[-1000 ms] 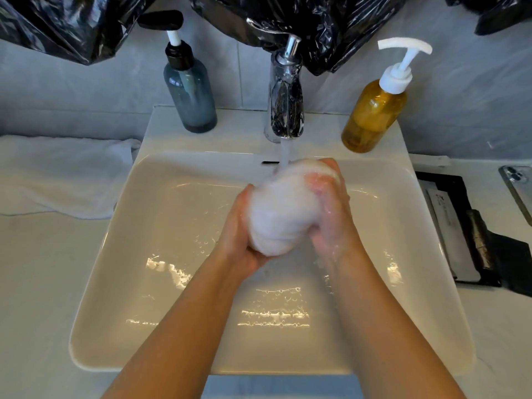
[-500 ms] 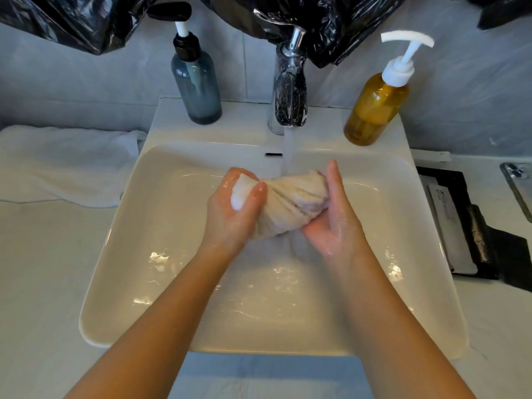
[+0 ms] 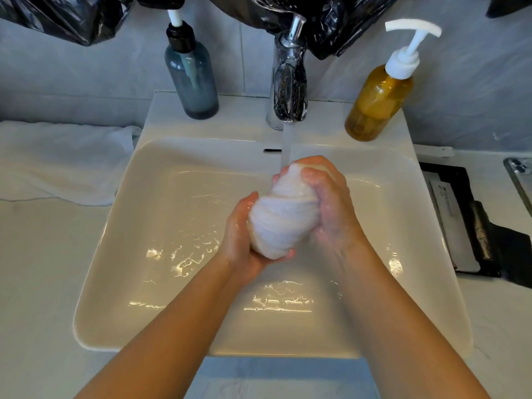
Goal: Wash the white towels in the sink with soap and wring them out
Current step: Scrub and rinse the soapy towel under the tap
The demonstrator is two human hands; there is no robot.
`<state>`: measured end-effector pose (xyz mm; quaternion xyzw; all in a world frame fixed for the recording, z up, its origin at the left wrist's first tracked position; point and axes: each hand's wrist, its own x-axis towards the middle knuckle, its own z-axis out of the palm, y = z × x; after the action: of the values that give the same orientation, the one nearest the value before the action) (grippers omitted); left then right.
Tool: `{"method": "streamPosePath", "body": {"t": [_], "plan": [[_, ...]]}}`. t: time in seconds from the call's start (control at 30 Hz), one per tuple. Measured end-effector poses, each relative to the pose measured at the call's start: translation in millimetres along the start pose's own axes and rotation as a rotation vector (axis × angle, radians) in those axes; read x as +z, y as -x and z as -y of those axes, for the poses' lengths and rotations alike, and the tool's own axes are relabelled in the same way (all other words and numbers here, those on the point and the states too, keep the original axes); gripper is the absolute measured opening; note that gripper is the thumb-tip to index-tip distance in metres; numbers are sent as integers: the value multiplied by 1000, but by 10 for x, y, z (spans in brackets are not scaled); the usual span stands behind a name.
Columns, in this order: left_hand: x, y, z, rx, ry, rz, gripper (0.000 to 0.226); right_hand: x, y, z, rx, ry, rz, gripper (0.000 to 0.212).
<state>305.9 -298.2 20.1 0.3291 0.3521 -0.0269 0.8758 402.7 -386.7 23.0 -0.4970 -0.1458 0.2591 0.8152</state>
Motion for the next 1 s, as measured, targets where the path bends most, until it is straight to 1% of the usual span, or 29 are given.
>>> {"method": "streamPosePath", "body": {"t": [0.1, 0.2, 0.27, 0.33, 0.4, 0.47, 0.5, 0.57, 0.6, 0.63, 0.67, 0.7, 0.77, 0.8, 0.87, 0.93, 1.0], "plan": [[60, -42, -8, -12, -133, -15, 34, -58, -1, -7, 67, -46, 1, 9], [93, -42, -72, 32, -250, -63, 36, -87, -23, 5, 142, -197, -63, 13], [99, -61, -149, 140, -290, -100, 40, -61, -34, 47, 191, -274, -119, 13], [57, -95, -245, 370, -366, -130, 45, -55, -29, 93, 252, -314, -159, 20], [4, -122, -351, 564, -544, -108, 46, -76, -3, 117, 313, -327, -151, 31], [-9, -111, -396, 630, -692, -84, 40, -87, 16, 111, 370, -343, -171, 42], [3, -108, -396, 653, -715, -122, 38, -73, 19, 101, 387, -354, -195, 47], [25, -135, -349, 705, -683, -217, 41, -42, 31, 47, 381, -374, -261, 57], [42, -151, -310, 716, -642, -252, 44, -26, 40, 27, 358, -379, -293, 53], [64, -159, -271, 698, -587, -272, 47, -21, 45, 13, 324, -374, -314, 41], [79, -171, -244, 635, -504, -265, 50, -29, 44, 8, 279, -348, -324, 29], [93, -187, -229, 534, -395, -234, 56, -37, 40, 11, 228, -319, -315, 22], [129, -196, -242, 337, -197, -141, 66, -39, 21, 43, 133, -227, -281, 33], [152, -206, -258, 276, -135, -114, 63, -44, 3, 61, 92, -184, -251, 38], [207, -241, -291, 192, -24, -81, 48, -28, -37, 106, -2, -100, -177, 33], [276, -280, -311, 150, 123, -55, 36, 44, -79, 156, -72, -6, -120, 30], [322, -333, -287, 126, 273, -34, 30, 121, -112, 171, -95, 87, -95, 28]]}}
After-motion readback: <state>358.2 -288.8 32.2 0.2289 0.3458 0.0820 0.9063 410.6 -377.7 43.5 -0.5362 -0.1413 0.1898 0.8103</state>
